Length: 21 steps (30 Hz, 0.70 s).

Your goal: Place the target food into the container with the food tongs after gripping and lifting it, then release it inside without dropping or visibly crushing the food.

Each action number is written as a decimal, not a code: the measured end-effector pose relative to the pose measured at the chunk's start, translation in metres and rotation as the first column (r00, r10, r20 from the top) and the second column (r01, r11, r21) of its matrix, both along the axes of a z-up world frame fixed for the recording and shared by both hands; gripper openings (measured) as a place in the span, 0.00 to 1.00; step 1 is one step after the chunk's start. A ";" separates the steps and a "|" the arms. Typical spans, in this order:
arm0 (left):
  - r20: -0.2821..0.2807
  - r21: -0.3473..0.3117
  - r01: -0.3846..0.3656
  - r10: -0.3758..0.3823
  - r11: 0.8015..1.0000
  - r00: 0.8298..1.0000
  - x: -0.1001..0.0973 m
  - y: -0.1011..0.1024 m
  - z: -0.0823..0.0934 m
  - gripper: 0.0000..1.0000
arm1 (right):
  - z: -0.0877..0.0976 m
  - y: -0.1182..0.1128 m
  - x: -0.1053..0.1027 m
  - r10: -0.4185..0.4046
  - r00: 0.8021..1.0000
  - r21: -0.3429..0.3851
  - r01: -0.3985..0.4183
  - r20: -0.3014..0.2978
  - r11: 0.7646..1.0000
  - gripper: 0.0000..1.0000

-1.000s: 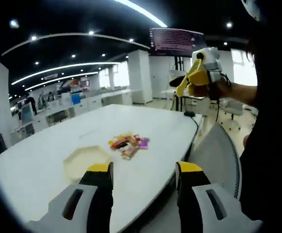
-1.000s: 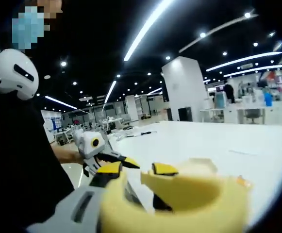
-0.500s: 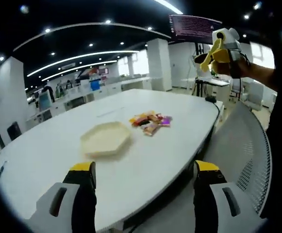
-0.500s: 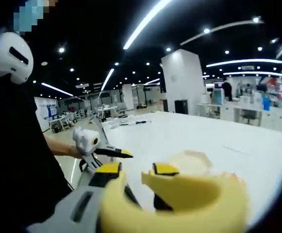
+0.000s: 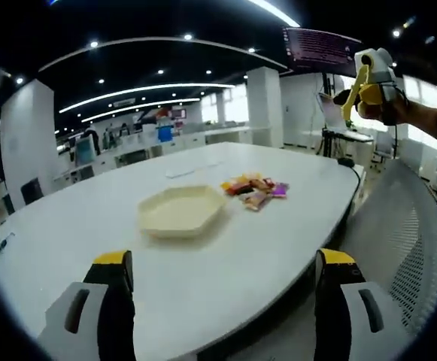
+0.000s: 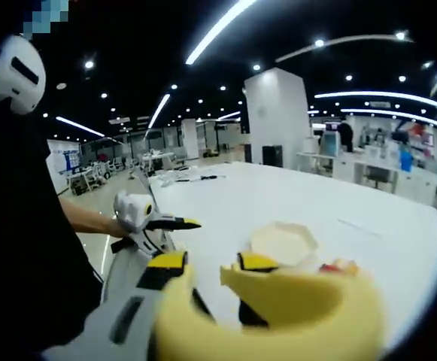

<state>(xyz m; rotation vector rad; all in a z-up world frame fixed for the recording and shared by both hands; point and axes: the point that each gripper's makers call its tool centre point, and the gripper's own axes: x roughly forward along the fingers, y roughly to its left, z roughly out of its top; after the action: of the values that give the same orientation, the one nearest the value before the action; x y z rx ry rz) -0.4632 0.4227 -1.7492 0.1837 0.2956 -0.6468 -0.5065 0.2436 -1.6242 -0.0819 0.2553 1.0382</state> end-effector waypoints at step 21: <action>-0.079 -0.052 -0.012 0.008 0.999 0.997 -0.003 0.000 -0.010 0.99 | -0.023 -0.044 0.043 -0.185 0.983 -0.076 0.184 0.003 0.980 0.27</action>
<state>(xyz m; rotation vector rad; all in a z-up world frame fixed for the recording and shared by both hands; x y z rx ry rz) -0.4660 0.4227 -1.7593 0.1065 0.3545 -0.6521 -0.4631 0.1994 -1.6474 -0.1228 0.3010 0.8440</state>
